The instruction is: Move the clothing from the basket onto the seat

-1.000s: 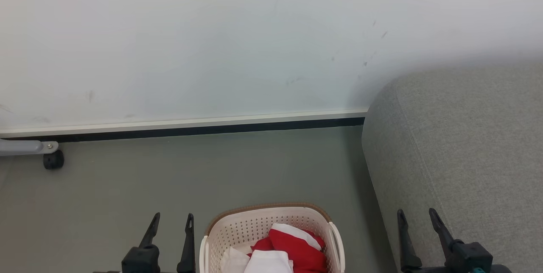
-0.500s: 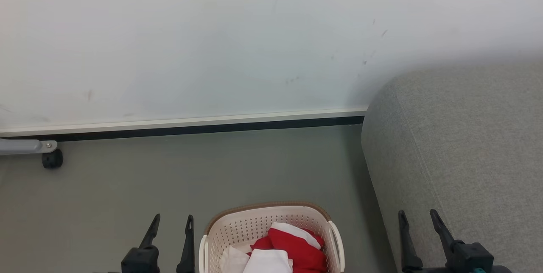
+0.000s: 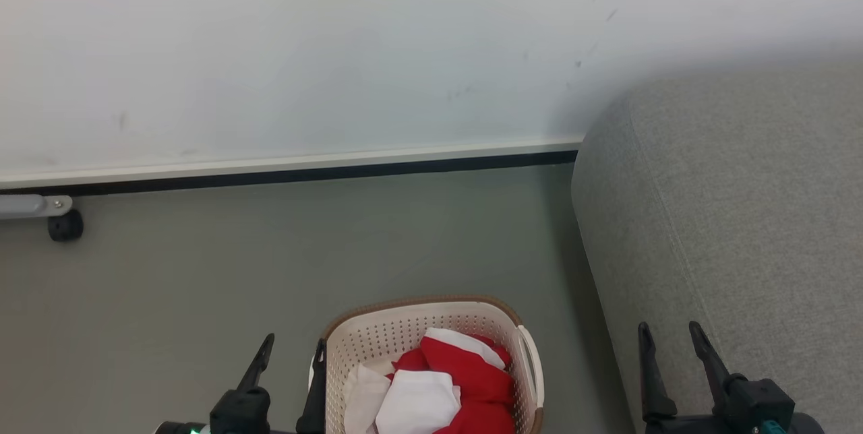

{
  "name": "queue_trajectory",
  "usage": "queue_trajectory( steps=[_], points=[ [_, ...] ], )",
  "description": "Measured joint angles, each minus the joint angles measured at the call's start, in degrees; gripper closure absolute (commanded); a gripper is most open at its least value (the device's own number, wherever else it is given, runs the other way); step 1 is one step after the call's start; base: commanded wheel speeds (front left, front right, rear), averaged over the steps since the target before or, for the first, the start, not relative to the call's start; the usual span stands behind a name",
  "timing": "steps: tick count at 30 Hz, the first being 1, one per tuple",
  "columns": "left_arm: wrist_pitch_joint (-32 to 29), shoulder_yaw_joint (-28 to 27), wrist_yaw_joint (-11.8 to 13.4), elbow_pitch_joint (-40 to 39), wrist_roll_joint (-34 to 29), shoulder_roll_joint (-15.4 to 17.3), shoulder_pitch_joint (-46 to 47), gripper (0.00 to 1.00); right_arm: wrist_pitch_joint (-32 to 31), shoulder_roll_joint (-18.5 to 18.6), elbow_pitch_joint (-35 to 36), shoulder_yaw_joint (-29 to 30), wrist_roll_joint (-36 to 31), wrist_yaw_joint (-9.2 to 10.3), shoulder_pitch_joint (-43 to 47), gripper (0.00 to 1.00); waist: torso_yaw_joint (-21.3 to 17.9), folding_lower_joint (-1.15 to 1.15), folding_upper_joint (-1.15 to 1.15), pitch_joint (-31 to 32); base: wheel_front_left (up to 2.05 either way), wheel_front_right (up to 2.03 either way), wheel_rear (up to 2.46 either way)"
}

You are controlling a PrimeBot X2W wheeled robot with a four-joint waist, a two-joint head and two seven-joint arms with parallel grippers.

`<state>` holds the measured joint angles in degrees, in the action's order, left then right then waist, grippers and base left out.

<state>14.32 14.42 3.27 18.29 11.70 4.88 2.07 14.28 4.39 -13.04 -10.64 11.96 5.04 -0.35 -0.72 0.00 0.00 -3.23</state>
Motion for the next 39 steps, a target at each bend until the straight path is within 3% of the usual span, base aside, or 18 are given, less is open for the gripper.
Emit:
queue_trajectory(
  steps=[13,39],
  points=[
    [0.15,2.87,-2.05,3.70,-2.98,-0.03,7.21,0.00,0.01,0.08,3.93,1.68,-0.43,-0.01,-5.91,0.00,-2.37,0.02,0.00,-8.67,0.00,0.00,0.00],
    [-1.77,8.79,-4.89,18.17,-12.79,2.72,27.46,0.00,0.43,-0.87,12.62,1.47,-0.32,-1.02,-19.52,0.00,-13.64,0.01,0.01,-30.04,0.00,0.00,0.00]
  ],
)
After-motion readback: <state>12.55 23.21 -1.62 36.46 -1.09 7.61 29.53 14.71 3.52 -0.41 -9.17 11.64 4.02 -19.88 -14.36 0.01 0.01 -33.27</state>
